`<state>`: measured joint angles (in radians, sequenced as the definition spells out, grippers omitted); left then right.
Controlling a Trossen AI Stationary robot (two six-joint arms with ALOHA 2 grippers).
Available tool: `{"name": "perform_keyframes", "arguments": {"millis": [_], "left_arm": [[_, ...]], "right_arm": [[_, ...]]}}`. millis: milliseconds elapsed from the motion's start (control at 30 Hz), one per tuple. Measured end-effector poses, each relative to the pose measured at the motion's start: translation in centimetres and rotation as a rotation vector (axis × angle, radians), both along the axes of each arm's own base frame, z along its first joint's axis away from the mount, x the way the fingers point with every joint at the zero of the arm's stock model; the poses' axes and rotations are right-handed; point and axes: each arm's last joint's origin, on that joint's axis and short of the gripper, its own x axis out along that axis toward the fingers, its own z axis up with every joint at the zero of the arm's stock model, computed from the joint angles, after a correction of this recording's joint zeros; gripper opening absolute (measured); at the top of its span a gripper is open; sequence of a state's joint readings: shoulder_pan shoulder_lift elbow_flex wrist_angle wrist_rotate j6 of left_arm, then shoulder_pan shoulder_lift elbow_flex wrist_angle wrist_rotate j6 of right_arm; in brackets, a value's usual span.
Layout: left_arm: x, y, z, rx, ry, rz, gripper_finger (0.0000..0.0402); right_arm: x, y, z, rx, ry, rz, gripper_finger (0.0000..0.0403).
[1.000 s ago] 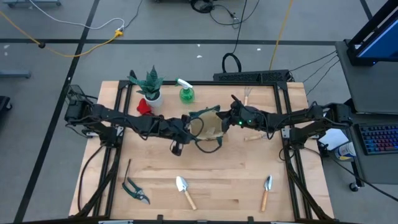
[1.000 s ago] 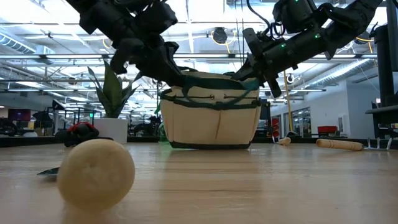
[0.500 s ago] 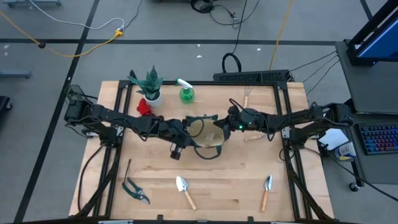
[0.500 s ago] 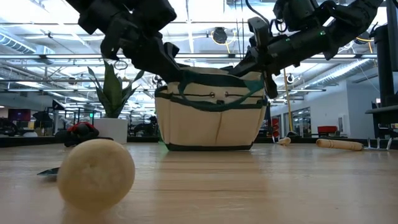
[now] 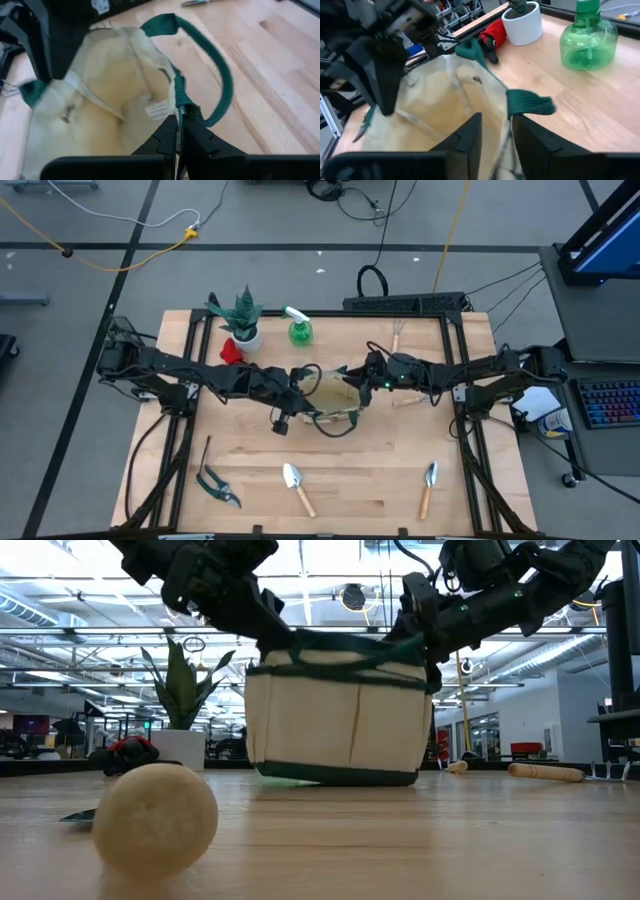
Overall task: Pick & Place Garden tools in Gardening bag
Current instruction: Prepare the gardening bag
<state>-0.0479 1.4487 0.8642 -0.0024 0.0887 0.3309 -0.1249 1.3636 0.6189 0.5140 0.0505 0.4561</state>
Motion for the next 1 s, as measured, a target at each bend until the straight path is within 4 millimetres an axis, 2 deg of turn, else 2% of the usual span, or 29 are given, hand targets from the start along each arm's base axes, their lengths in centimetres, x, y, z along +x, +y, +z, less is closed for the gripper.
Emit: {"name": "perform_keyframes", "arguments": {"millis": [167, 267, 500, 1000], "left_arm": [[-0.49, 0.12, -0.17, 0.023, 0.050, 0.016, 0.0006], [-0.75, 0.19, -0.53, 0.042, 0.095, 0.029, 0.0009], [-0.85, 0.28, -0.67, 0.063, 0.112, 0.054, 0.0053], [-0.85, 0.31, -0.69, 0.071, 0.114, 0.064, 0.0131]], "right_arm": [[0.12, -0.01, 0.41, -0.038, -0.036, 0.010, 0.0141], [0.13, -0.02, 0.43, -0.041, -0.037, 0.011, 0.0151], [0.12, -0.03, 0.43, -0.101, -0.027, 0.028, 0.0162], [0.12, -0.03, 0.43, -0.103, -0.026, 0.029, 0.0162]]}}
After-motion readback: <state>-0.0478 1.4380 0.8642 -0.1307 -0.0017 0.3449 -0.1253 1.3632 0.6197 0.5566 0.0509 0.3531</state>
